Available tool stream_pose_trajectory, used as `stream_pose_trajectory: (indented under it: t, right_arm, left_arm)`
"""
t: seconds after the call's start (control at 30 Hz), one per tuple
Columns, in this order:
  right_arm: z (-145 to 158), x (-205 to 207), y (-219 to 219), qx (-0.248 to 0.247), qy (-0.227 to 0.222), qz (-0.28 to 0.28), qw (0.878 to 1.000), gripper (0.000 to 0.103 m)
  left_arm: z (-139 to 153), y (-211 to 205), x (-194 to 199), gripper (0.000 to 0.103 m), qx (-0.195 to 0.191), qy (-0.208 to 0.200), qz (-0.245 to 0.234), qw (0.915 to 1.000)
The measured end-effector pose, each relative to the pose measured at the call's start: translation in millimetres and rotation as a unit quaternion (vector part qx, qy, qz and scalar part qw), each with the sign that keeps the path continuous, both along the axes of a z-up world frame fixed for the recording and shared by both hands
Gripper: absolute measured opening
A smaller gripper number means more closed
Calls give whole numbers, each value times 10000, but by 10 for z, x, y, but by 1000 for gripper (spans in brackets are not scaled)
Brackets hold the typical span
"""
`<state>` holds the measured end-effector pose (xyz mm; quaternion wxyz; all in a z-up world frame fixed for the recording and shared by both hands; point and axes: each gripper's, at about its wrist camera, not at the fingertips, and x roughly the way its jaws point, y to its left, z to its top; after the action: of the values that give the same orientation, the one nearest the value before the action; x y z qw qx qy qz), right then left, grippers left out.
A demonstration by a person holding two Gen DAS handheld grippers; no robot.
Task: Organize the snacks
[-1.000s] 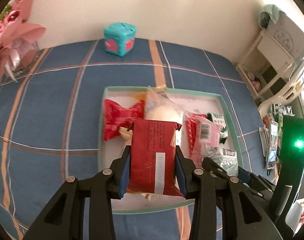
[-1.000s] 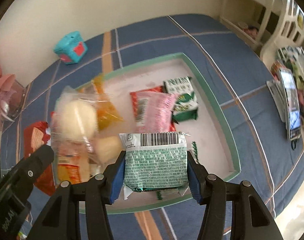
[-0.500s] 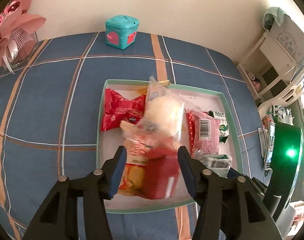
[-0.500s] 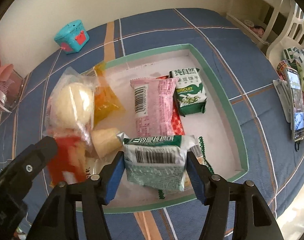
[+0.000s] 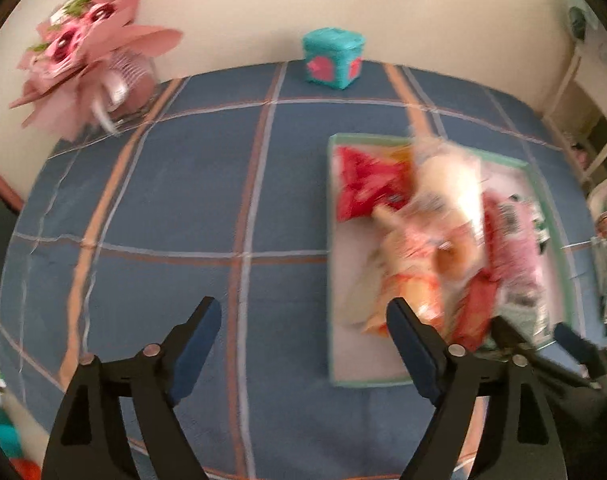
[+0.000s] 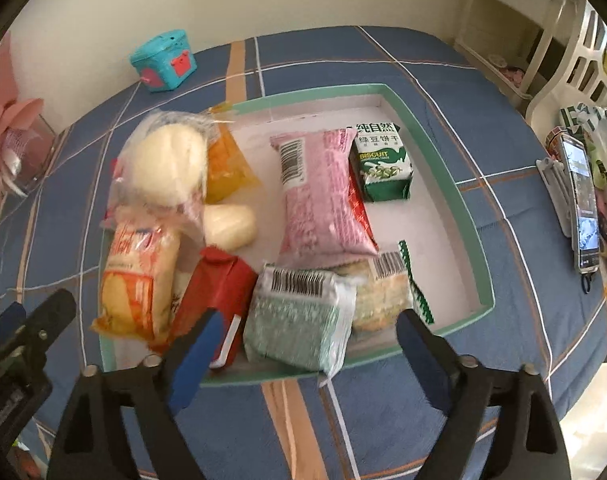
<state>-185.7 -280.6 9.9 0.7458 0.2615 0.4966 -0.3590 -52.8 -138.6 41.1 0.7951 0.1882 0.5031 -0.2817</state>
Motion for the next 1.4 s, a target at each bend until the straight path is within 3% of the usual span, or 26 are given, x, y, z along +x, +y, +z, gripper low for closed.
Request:
stream_pose_trajectory:
  t: [0.03,0.13,0.4,0.57,0.7,0.93,1.4]
  right_arm:
    - [6,-16,30,-17,-26,9,10000,93]
    - [14,-47,129,-9,-118,92,9999,102]
    - [73,-55,304,-71,-313,241,9992,103]
    - [98,-36,403,-133,-325,361,9987,103]
    - [123,-52,464,-211,-349,400,9984,103]
    - [136,-37,467,-253,-344,382,9984,103]
    - [172,-22,507,-302,-339,412,9981,103]
  left_arm:
    - [-20,53,10,99,23,-2,59,10000]
    - [-46,231,50,100,29,18,202,9998]
    - [-74,469,20,100,336,-253,365,9984]
    - [-25,560,-8,100,222,-349,395,9984]
    - [6,595,-48,100,376,-559,429,9968]
    - [14,633,-99,100,521,-630,483,9955]
    - [32,743,-15,100,414,-527,674,9955]
